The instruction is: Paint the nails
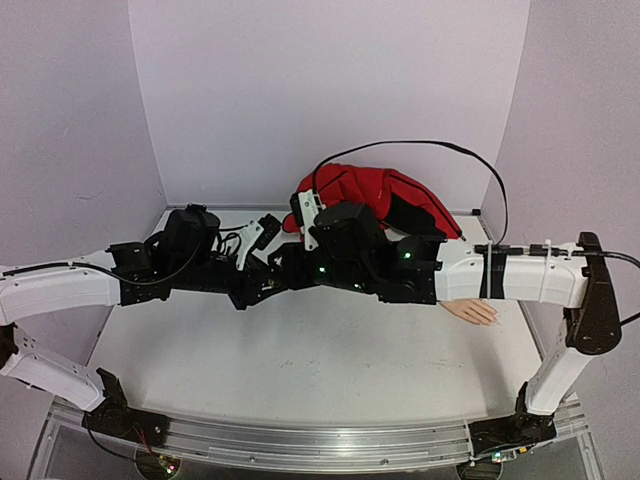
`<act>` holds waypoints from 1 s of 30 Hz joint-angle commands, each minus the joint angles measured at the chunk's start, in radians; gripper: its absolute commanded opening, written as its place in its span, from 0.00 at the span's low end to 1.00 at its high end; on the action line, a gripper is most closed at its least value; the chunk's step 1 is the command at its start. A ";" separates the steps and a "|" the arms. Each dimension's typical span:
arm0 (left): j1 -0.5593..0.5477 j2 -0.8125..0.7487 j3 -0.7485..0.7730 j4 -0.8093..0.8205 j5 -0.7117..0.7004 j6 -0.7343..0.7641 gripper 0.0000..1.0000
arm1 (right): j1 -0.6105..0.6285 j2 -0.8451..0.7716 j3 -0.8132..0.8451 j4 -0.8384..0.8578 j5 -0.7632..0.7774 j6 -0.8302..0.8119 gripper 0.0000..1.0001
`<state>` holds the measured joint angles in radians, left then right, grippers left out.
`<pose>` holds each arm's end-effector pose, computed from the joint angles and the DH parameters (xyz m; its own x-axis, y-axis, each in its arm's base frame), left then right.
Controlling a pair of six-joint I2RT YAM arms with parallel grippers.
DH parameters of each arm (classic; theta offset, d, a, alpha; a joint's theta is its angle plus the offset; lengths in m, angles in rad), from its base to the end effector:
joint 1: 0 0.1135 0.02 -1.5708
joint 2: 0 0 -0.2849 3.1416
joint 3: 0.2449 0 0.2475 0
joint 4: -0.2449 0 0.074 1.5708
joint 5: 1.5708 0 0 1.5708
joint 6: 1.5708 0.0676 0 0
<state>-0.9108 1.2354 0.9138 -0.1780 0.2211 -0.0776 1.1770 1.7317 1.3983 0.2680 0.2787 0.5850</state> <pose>0.1697 -0.2428 0.2965 -0.3617 0.3427 -0.8670 0.8633 0.4741 -0.1728 0.1902 0.4092 0.3638 -0.4530 0.2934 -0.8419 -0.6385 0.5522 0.5360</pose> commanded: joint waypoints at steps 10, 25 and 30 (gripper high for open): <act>0.029 -0.033 0.018 0.123 0.423 0.053 0.00 | -0.247 -0.336 -0.365 0.328 -0.919 -0.104 0.89; 0.019 0.070 0.105 0.137 0.765 0.024 0.00 | -0.247 -0.253 -0.340 0.455 -1.097 -0.059 0.54; 0.016 0.084 0.114 0.137 0.775 0.020 0.00 | -0.245 -0.238 -0.329 0.474 -1.121 -0.056 0.44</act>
<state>-0.8898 1.3167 0.9596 -0.0971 0.9436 -0.0544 0.9302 1.4914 1.0214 0.6506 -0.7761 0.5217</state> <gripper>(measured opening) 0.208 0.475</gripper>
